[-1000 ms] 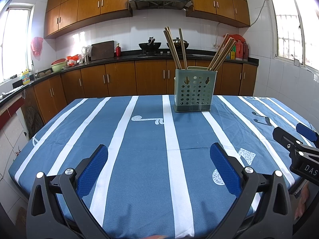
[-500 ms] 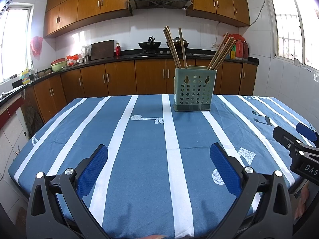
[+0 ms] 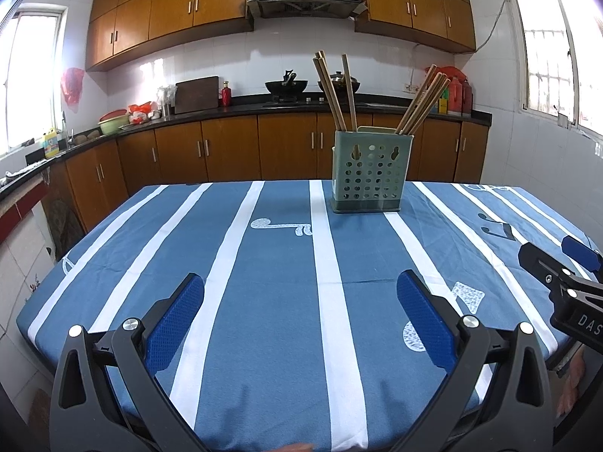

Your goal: Organize utensils

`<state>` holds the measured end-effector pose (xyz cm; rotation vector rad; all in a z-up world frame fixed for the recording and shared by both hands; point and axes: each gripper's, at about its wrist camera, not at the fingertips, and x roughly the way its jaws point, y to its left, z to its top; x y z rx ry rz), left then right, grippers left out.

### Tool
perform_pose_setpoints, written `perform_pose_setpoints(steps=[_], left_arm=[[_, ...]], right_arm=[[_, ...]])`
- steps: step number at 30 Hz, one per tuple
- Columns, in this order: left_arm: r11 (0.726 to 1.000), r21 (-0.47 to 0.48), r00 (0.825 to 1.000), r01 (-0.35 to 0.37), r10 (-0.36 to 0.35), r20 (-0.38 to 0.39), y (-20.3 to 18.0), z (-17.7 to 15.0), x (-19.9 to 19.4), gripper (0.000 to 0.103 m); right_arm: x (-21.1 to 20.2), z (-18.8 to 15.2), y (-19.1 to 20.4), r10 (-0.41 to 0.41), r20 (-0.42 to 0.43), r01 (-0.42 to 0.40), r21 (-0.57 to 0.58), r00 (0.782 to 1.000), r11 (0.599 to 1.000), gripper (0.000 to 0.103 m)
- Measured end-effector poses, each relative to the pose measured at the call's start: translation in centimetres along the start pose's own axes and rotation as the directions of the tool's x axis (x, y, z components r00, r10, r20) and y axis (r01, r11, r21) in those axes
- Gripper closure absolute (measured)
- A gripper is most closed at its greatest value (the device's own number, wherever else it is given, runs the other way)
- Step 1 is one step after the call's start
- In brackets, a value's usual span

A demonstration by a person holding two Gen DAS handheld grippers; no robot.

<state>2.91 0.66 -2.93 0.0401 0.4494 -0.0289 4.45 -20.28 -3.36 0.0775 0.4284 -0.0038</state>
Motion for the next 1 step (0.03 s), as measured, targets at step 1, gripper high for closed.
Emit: perform_pose_setpoints(steps=[1], left_arm=[[1.000, 0.000, 1.000, 0.000, 0.000, 0.000, -0.01, -0.01, -0.01, 0.002]], right_arm=[[0.00, 0.00, 0.00, 0.000, 0.000, 0.000, 0.000, 1.000, 1.000, 0.004]])
